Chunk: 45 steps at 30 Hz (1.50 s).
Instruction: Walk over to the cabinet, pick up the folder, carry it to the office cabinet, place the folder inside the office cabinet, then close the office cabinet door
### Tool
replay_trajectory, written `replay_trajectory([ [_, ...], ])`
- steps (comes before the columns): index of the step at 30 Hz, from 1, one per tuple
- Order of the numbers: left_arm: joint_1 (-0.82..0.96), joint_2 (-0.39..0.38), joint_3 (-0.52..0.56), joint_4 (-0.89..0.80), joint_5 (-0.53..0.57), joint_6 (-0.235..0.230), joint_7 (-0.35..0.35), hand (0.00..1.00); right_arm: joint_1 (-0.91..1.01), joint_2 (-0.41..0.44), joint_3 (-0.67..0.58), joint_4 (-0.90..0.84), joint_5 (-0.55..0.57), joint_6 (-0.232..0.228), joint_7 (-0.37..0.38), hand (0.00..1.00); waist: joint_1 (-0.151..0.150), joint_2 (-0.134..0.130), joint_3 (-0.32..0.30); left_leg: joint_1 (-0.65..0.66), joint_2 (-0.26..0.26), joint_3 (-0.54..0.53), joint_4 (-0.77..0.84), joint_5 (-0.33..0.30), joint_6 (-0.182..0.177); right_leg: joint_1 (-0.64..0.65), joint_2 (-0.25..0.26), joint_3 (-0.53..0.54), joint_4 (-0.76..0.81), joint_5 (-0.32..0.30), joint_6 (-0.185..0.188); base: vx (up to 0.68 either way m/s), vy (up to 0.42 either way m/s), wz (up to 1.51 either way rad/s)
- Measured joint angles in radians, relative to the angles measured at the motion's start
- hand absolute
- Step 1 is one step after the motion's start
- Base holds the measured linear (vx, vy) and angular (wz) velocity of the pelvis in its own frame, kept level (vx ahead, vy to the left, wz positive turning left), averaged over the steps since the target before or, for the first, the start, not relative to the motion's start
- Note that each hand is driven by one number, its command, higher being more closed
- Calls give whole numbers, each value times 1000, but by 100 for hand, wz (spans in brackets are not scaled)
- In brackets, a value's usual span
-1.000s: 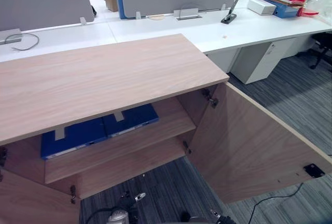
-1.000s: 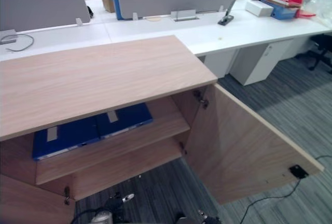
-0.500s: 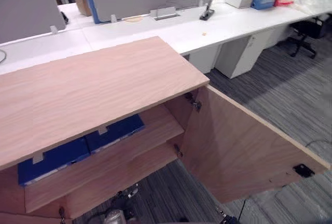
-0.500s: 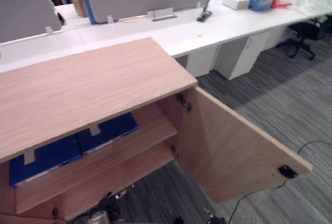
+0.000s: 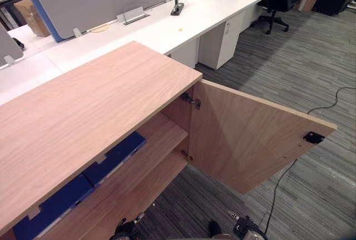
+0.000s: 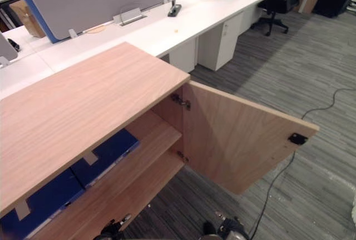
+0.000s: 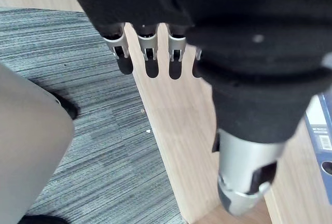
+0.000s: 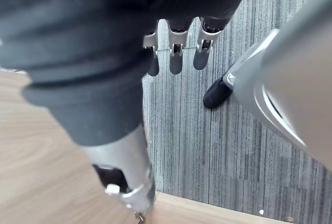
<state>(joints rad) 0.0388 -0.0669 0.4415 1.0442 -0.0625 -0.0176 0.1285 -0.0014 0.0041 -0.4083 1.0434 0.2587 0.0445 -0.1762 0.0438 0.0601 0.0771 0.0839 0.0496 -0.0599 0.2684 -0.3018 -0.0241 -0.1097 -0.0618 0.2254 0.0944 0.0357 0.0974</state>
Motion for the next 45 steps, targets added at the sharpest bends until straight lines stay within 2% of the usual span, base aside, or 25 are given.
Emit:
replay_trajectory([
  [4,-2,-5,34,7,-9,0,-1,0,-8,-1,2,11,0,-1,3,0,5,-8,13,41,17,57,-21,2,-1,-37,36,-4,79,0,0,29,-20,-45],
  [5,-5,-4,44,5,-11,-1,-2,0,-11,1,7,9,0,-2,8,0,5,-13,16,39,18,75,-15,2,-1,-69,40,-35,121,0,0,-80,-55,-72],
  [6,-16,-2,69,3,-17,-1,-4,0,-19,7,8,7,0,-8,10,0,5,-31,32,35,11,105,-2,1,0,-117,31,-130,183,3,-6,-101,-66,-69],
  [7,-18,0,80,1,-18,-3,-4,0,-22,11,8,6,0,-8,10,0,5,-38,37,35,13,117,-2,1,2,-123,25,-161,180,6,-15,-132,-112,-60],
  [8,-17,0,98,-6,-22,-4,-4,0,-30,11,7,-6,0,-8,10,0,8,-32,45,31,19,139,-3,0,7,-141,6,-215,240,-48,-59,-95,-95,-40],
  [9,-8,-1,116,-18,-26,-9,-2,0,-23,13,7,-27,1,-7,11,0,6,-43,52,36,17,155,-3,1,3,-189,-39,-319,484,-160,-90,-65,-90,-27],
  [10,0,-2,116,-22,-26,-10,-2,0,-18,13,7,-27,1,-8,11,0,3,-44,52,44,18,155,-9,3,0,-182,-60,-353,538,-185,-85,6,-75,-21],
  [11,17,-1,116,-28,-26,-11,-2,0,-3,15,7,-24,1,-8,11,0,9,-51,44,60,15,162,-25,6,-8,-148,-84,-388,532,-219,-63,48,-72,-18],
  [12,23,1,117,-28,-26,-11,-2,0,-2,20,6,-22,1,-8,11,0,12,-61,39,62,9,168,-31,7,-11,-135,-76,-388,489,-236,-62,106,-117,-44],
  [13,22,-4,133,-20,-28,-10,-1,0,-7,20,6,-22,1,-7,12,0,18,-53,34,57,12,188,-47,18,-20,-114,-49,-382,399,-245,-67,110,-113,-59],
  [14,21,-13,137,-13,-22,-6,0,0,-11,17,-6,-24,4,-8,15,0,11,-32,30,42,36,206,-58,39,-16,-115,-9,-369,337,-202,-83,97,-100,-56],
  [15,22,-14,137,-13,-22,-6,1,0,-11,17,-7,-24,9,-8,15,0,12,-32,29,41,40,209,-59,43,-16,-114,-2,-363,326,-195,-86,50,-77,-55],
  [17,26,-13,134,-12,-21,-7,4,0,-12,18,-41,-7,43,-8,13,0,15,-28,18,45,62,216,-80,78,-17,-80,43,-339,219,-138,-98,33,-70,-44],
  [18,26,-13,134,-13,-22,-8,5,0,-10,17,-42,-7,46,-8,13,0,13,-29,17,45,64,216,-82,87,-12,-69,51,-333,189,-122,-99,28,-50,-29],
  [20,26,-13,132,-12,-21,-8,6,0,-4,16,-42,-7,72,-9,11,0,10,-29,16,53,69,216,-88,114,-17,-12,71,-313,68,-49,-101,-1,9,-36],
  [21,29,-6,106,-11,-14,-8,7,0,-4,14,-39,-8,77,-12,8,0,10,-30,5,64,68,215,-93,120,-20,26,80,-291,-16,0,-100,-28,69,-43],
  [25,42,17,0,-13,-11,-8,6,0,-6,5,-31,-32,75,-36,7,0,8,-37,-15,74,46,209,-120,121,-21,82,78,-269,-157,87,-89,-37,59,-17],
  [27,44,31,-31,-13,-10,-8,6,0,-7,0,-29,-67,74,-35,7,0,8,-36,-17,74,37,203,-129,121,-21,87,72,-263,-179,105,-85,-59,72,-4],
  [30,51,54,-82,-16,14,-9,-2,0,-11,-33,-19,-220,69,-41,-3,0,4,-46,-14,76,16,164,-131,119,-18,80,56,-242,-185,115,-78,-104,78,-14],
  [33,61,91,-132,-18,24,-11,-4,0,-81,-141,-23,-310,51,-67,-20,0,2,-46,-12,76,4,144,-157,94,-2,52,52,-222,-185,130,-60,-138,88,-19],
  [36,78,133,-168,-18,23,-11,-4,0,-159,-245,-25,-308,45,-83,-37,0,-4,-58,0,75,-14,131,-160,88,3,51,33,-220,-185,144,-54,-123,93,-3],
  [41,133,151,-206,-16,4,-11,-3,0,-329,-371,51,-224,75,-94,-47,0,-11,-48,13,61,-30,123,-154,89,5,36,22,-218,-185,156,-49,-40,61,-1],
  [43,143,151,-212,-15,-12,-11,-3,0,-406,-396,94,-181,79,-97,-47,0,-8,-40,22,56,-28,109,-147,89,5,31,24,-219,-183,160,-48,28,18,3],
  [45,144,142,-219,-15,-28,-12,-3,0,-521,-432,171,-119,98,-97,-43,0,-4,-16,40,53,-30,102,-140,89,5,33,23,-221,-179,161,-47,24,32,-2],
])
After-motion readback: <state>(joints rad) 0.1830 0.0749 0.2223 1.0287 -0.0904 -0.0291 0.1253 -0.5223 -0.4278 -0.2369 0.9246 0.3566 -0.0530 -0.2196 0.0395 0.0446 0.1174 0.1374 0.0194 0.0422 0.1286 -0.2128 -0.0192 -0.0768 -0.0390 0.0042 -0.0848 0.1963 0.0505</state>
